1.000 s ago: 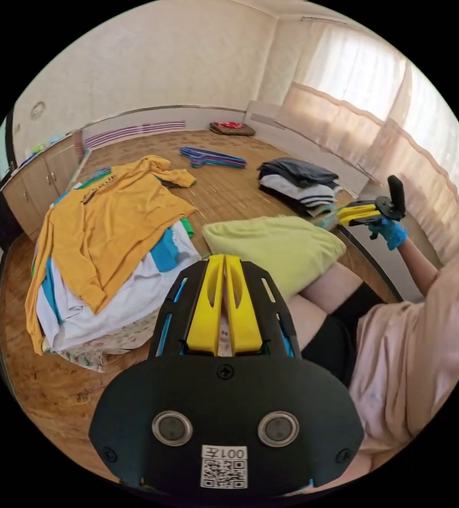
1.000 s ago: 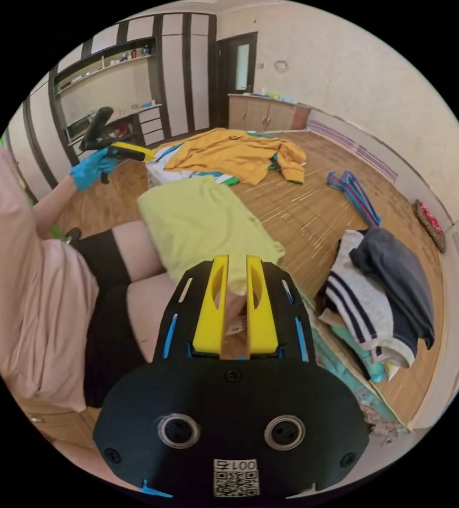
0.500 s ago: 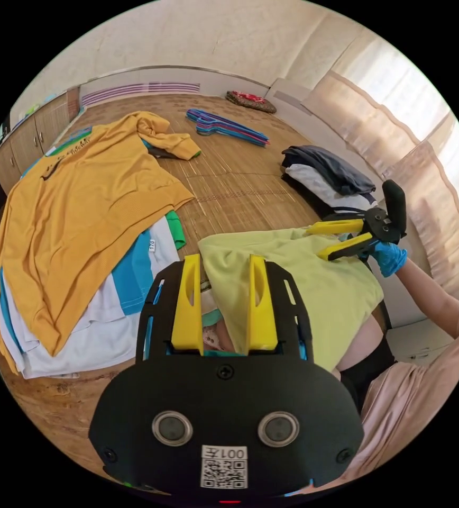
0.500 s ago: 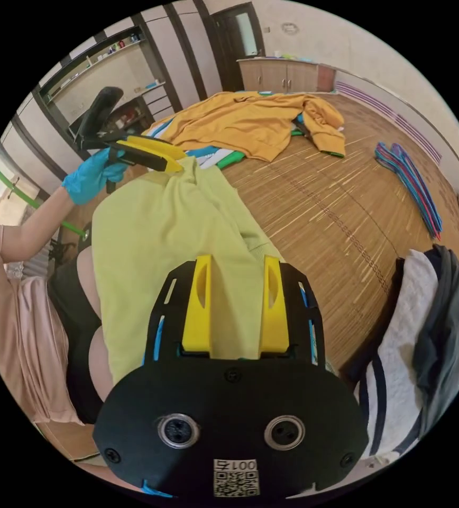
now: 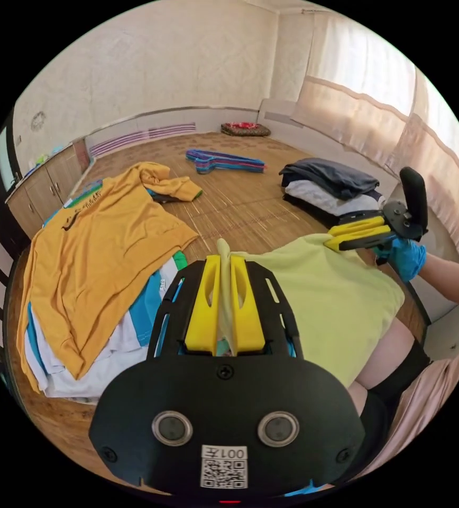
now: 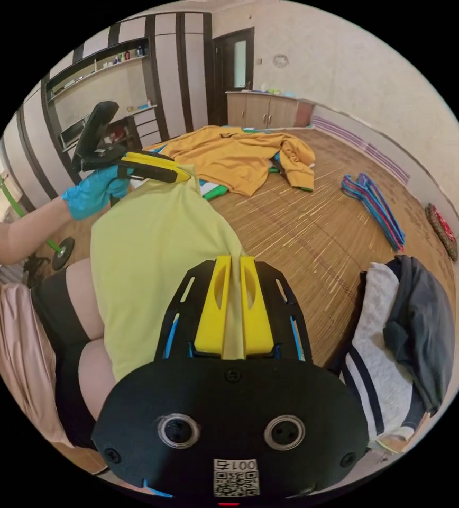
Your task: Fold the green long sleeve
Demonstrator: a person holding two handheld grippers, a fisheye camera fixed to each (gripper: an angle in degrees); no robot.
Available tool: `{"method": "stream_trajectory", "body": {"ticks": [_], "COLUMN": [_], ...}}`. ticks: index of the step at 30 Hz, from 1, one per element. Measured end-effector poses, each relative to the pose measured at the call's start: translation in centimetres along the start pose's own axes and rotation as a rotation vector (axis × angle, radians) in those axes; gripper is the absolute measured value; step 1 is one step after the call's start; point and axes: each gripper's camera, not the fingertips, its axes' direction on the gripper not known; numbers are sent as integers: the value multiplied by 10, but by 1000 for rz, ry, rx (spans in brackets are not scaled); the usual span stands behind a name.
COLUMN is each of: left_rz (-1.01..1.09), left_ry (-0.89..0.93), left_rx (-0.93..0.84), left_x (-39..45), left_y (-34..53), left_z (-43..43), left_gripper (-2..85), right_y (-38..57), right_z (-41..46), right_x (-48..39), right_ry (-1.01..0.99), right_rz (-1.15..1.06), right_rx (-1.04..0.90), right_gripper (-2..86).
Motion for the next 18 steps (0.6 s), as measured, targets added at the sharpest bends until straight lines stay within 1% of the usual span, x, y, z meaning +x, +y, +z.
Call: {"method": "stream_trajectory", "body": {"ticks": [2,3,5,7,11,14,16,18], "left_rz": [-28,-44,-47,-75,-162,-157,-145,-127], "left_ry": [9,9,3,17,85,83,80,99], "left_rx": [-16,-53,-108,-160,-87,-67,-51,-30], "left_x": [-4,-8,-10,-17,-31,-39,-44,-47], "left_y": [-4,-7,-7,-1,14,23,32,40], "left_z": [7,17,33,47,32,13,-3,-15], "left_gripper": [-5,-4,0,7,15,28,43,51], "right_y": [-1,0,2,10,29,48,66,81], "right_z": [8,16,26,30,13,-3,-13,-21], "right_x": [1,4,10,22,39,55,64,64], "right_ry": [16,20,13,44,58,-21,-101,-119], "right_rz": [-24,-26,0,75,137,203,286,340], "right_rx": [-47,-87,-127,-145,-95,-75,-49,-13], "right_gripper": [16,15,13,11,12,22,34,47]}}
